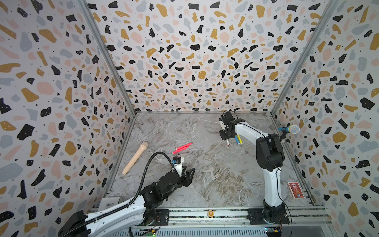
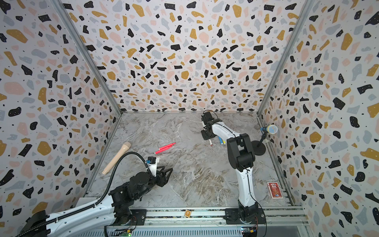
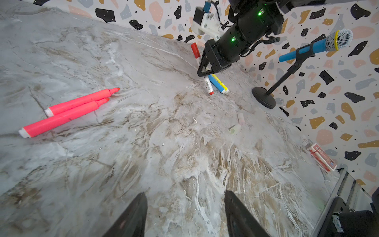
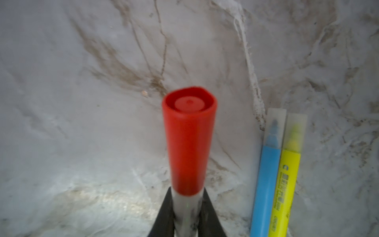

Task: Insert pens into pen caps
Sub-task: Place a pen at the top-right of the table, then move the pen to the top-right of the table.

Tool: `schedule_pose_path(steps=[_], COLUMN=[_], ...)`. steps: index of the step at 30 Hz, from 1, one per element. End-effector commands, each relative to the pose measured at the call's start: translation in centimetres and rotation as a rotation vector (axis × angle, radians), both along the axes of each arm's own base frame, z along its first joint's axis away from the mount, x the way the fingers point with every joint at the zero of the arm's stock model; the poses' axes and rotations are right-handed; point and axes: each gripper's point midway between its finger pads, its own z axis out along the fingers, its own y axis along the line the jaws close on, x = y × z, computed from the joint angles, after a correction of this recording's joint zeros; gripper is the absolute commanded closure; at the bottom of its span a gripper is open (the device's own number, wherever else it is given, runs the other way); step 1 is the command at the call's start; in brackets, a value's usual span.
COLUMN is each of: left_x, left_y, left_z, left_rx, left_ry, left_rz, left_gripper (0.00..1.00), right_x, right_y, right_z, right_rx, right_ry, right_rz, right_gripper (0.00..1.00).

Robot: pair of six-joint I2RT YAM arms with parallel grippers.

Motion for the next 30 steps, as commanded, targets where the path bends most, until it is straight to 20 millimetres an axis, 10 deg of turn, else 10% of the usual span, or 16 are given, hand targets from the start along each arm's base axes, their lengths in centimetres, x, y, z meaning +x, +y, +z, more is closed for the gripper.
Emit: schedule_pose_path(steps=[1,6,11,22,30], left_x=[0.0,-0.1,-0.1,0.0,0.2], left_y=[0.1,0.2,0.3,0.4,0.5], left_z=[0.6,0.7,0.8,0.9,1.2], left_rx=[-0.028,-0.035,-0.039,-0.035,-0.029], left_ry=[-0.018,-0.017,-0.021,-0.025,-0.032], left_rz=[0.005,0.006,0.008,0.016,0.023], left_gripper=[0.40,0.40,0.40,0.40,0.40], right_x=[0.6,1.5,1.6,0.5,-0.3], right_y=[-2.1,-3.7,-3.8,-2.1,2.6], right_z=[1.3,1.3,3.2,5.9,2.5], right_rx=[-0.107,-0.199,-0.216,-0.140,-0.092], right_ry=[-0.017,-0.027,-0.064,-0.126,-0.082], right_rz=[-0.016,-0.048,-0.068,-0.031,0.076], right_gripper=[1.00,0.95,0.58,0.57,0.56])
